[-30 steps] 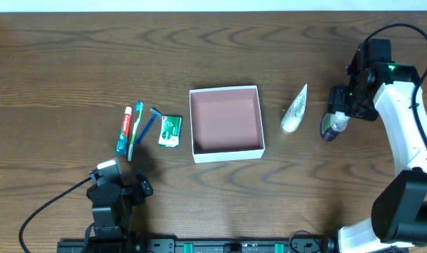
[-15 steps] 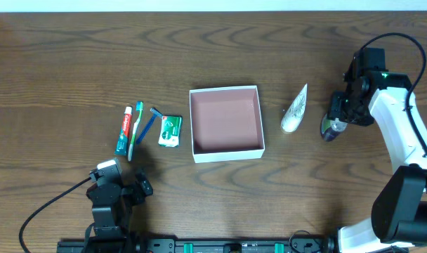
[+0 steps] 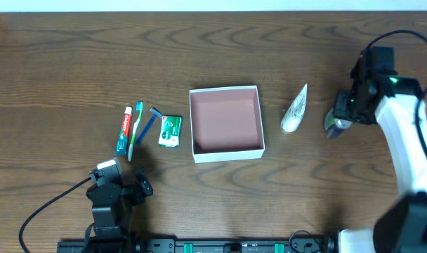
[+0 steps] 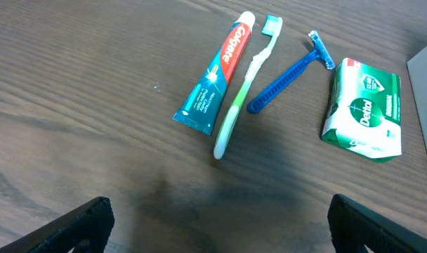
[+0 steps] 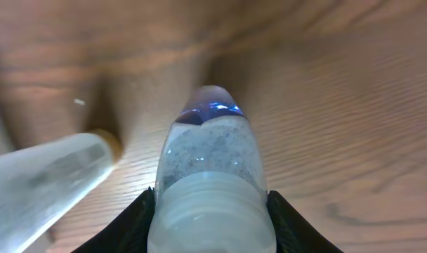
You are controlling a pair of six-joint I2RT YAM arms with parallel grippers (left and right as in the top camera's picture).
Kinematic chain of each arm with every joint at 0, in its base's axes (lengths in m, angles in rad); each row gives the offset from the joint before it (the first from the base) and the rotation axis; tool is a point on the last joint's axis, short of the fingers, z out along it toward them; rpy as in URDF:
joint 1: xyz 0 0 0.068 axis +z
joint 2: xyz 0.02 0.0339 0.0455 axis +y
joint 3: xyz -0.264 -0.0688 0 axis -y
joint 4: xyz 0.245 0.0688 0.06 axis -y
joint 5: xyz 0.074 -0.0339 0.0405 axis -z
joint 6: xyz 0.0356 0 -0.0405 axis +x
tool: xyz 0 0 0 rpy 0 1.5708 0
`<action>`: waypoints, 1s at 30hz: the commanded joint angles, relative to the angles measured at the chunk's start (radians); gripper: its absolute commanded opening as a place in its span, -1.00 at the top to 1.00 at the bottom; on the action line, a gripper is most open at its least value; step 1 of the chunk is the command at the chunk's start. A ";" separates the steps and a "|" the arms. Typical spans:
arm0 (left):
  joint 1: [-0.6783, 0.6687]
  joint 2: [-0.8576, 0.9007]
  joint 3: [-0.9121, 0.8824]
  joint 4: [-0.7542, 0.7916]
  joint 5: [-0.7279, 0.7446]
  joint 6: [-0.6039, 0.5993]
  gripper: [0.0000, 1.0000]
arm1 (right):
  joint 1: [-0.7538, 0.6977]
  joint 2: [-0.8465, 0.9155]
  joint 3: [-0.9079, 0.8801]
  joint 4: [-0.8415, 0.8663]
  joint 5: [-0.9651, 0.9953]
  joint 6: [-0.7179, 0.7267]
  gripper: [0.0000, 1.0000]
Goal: Pack container
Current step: 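Grasp the clear bottle with the right gripper and lift it, then carry the bottle left and lower it into the box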
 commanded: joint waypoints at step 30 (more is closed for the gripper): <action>0.004 -0.007 -0.012 0.001 -0.001 -0.001 -0.96 | 0.575 0.080 0.246 0.087 -0.085 0.188 0.27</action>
